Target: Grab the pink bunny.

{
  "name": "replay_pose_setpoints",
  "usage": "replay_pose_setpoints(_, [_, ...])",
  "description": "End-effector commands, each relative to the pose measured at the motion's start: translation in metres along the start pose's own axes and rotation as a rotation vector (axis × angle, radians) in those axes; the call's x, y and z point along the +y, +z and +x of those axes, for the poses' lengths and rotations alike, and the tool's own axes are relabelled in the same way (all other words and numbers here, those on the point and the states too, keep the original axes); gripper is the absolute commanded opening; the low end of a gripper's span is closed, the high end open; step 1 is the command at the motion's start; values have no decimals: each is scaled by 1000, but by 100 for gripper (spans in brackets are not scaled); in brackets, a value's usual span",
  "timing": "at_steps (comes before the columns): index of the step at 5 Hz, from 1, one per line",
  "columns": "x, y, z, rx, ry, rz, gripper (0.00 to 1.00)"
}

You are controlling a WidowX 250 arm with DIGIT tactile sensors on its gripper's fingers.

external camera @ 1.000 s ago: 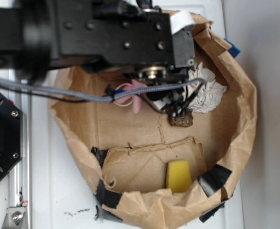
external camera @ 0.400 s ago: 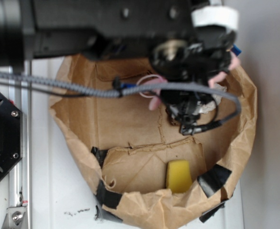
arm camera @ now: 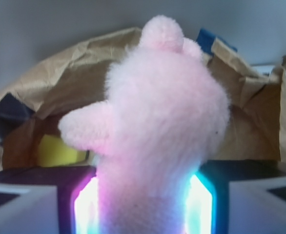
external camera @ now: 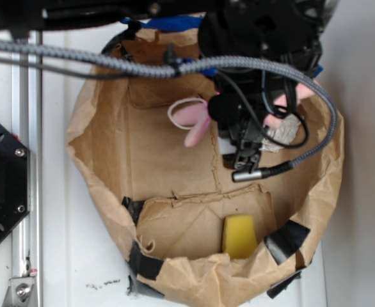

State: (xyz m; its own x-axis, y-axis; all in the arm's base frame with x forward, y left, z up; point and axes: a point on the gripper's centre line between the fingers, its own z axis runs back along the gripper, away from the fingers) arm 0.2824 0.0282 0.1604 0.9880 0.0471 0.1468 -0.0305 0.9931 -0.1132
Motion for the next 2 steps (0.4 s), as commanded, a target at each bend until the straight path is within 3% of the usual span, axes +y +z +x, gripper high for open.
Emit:
replay_pose_setpoints(1, [-16, 6, -16, 23, -7, 12, 0])
replay_pose_setpoints(2, [-7, -1, -14, -3, 19, 32, 0])
